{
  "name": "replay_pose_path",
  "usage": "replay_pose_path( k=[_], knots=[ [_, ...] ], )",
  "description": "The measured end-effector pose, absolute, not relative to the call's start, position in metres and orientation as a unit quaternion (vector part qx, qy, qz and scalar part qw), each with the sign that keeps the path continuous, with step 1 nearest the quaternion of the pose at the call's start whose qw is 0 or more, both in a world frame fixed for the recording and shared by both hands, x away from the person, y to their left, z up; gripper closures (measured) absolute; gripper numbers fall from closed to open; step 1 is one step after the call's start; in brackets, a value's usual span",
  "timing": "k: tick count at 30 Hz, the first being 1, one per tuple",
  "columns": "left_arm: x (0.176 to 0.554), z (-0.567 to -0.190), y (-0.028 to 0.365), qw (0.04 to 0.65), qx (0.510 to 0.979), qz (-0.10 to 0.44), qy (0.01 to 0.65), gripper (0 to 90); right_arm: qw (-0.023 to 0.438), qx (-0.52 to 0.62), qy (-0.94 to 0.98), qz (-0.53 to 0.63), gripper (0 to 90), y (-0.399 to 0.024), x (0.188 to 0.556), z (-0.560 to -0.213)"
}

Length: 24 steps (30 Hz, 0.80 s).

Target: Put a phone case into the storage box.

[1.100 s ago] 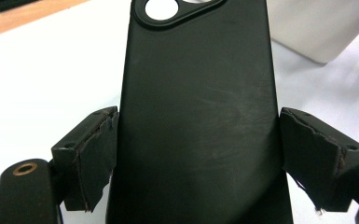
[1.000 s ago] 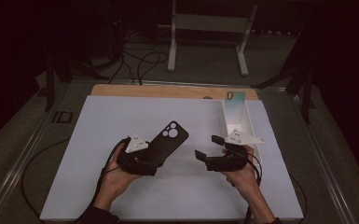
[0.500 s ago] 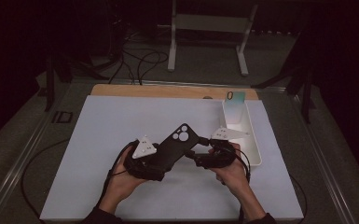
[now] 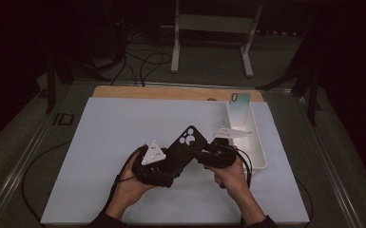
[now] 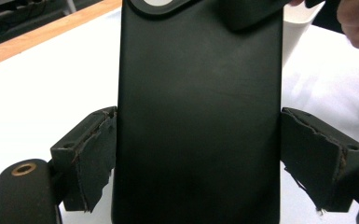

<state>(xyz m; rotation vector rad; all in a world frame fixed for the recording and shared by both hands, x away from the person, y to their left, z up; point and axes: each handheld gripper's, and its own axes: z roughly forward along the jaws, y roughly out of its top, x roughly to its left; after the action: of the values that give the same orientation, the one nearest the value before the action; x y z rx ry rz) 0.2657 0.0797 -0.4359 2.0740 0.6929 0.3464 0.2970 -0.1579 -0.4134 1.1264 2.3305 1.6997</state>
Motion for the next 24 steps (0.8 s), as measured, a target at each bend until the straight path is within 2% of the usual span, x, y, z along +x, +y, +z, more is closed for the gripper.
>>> replay_pose_path(
  k=[3,6,7,8,9,10,11,13,19,24],
  knots=[
    [0.266,-0.439,0.078,0.443,0.841,0.138,0.279,15.1,0.008,0.356,0.75,0.557,76.4,-0.156,0.296,-0.412],
    [0.266,-0.44,0.075,0.438,0.844,0.137,0.279,15.0,0.005,0.345,0.755,0.558,81.2,-0.154,0.294,-0.41],
    [0.265,-0.441,0.076,0.435,0.839,0.155,0.287,19.8,0.003,0.342,0.755,0.56,84.6,-0.152,0.293,-0.409],
    [0.265,-0.441,0.078,0.442,0.827,0.164,0.305,46.3,0.009,0.343,0.755,0.559,84.1,-0.151,0.291,-0.408],
    [0.268,-0.442,0.081,0.454,0.821,0.145,0.312,42.7,0.031,0.343,0.762,0.548,84.9,-0.15,0.289,-0.407],
    [0.27,-0.442,0.084,0.462,0.818,0.136,0.316,32.6,0.028,0.345,0.762,0.547,85.1,-0.15,0.289,-0.407],
    [0.27,-0.443,0.085,0.462,0.815,0.139,0.32,26.2,0.023,0.348,0.759,0.55,85.3,-0.15,0.289,-0.407],
    [0.272,-0.443,0.089,0.464,0.814,0.132,0.323,26.6,0.039,0.351,0.761,0.545,85.5,-0.15,0.288,-0.407],
    [0.274,-0.442,0.094,0.474,0.812,0.115,0.321,24.3,0.048,0.352,0.755,0.55,85.4,-0.155,0.29,-0.406],
    [0.275,-0.442,0.095,0.482,0.813,0.097,0.312,17.9,0.053,0.348,0.754,0.555,85.4,-0.159,0.29,-0.404]
  ],
)
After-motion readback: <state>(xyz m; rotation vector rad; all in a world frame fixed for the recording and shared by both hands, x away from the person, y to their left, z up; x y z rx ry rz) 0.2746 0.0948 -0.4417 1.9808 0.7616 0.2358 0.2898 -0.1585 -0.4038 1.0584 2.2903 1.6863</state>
